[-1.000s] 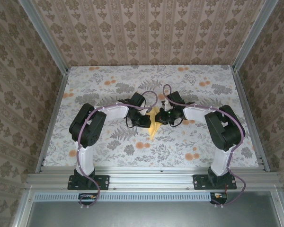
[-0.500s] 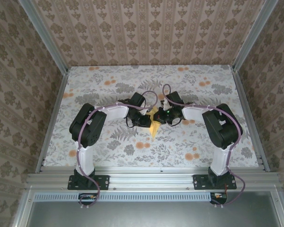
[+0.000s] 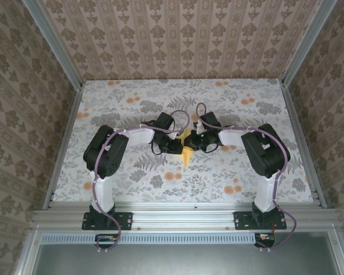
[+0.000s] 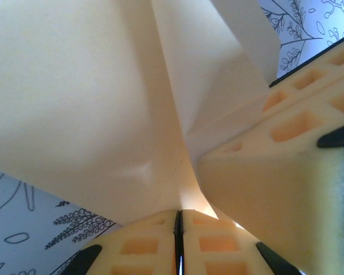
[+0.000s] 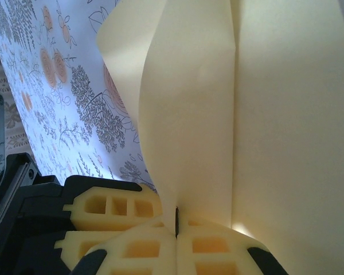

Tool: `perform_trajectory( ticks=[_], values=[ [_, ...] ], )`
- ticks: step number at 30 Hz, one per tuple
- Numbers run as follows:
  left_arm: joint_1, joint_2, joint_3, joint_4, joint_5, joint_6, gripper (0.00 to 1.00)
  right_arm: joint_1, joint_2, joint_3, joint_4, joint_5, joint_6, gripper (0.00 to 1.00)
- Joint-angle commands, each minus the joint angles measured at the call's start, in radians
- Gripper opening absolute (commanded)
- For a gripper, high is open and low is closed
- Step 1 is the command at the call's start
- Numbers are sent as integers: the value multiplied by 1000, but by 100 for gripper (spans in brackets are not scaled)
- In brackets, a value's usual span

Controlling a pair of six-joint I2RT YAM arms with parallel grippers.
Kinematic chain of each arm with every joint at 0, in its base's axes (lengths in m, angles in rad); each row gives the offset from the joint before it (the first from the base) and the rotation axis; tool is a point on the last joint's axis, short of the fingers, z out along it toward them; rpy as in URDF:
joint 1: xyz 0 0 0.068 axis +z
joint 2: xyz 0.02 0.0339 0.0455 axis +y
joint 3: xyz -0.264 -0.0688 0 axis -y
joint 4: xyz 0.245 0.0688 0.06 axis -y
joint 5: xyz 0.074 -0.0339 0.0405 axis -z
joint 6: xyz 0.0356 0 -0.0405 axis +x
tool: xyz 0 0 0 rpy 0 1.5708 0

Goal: Fold a paper plane with a square sheet of paper (pick it up from the middle)
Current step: Fourth fold the wing at the center of the table.

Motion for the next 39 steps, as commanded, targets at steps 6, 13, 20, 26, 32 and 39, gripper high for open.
perform_trajectory(
  ticks=[6,13,20,26,32,39],
  values=[
    [18,31,-76,33,-45,-37,10,17,36,5,13,-24,-4,9],
    [26,9,-86,52,-27,-46,8,19,48,5,25,-26,-1,9],
    [36,-7,-102,84,-13,-61,0,25,65,14,21,-28,-7,9],
    [39,-28,-108,96,-5,-64,0,30,86,27,16,-29,-11,10],
    [40,-63,-102,91,-4,-68,0,30,104,34,-4,-22,-28,10],
    [40,-99,-79,52,-27,-55,0,30,110,44,-18,-17,-42,10]
  ],
)
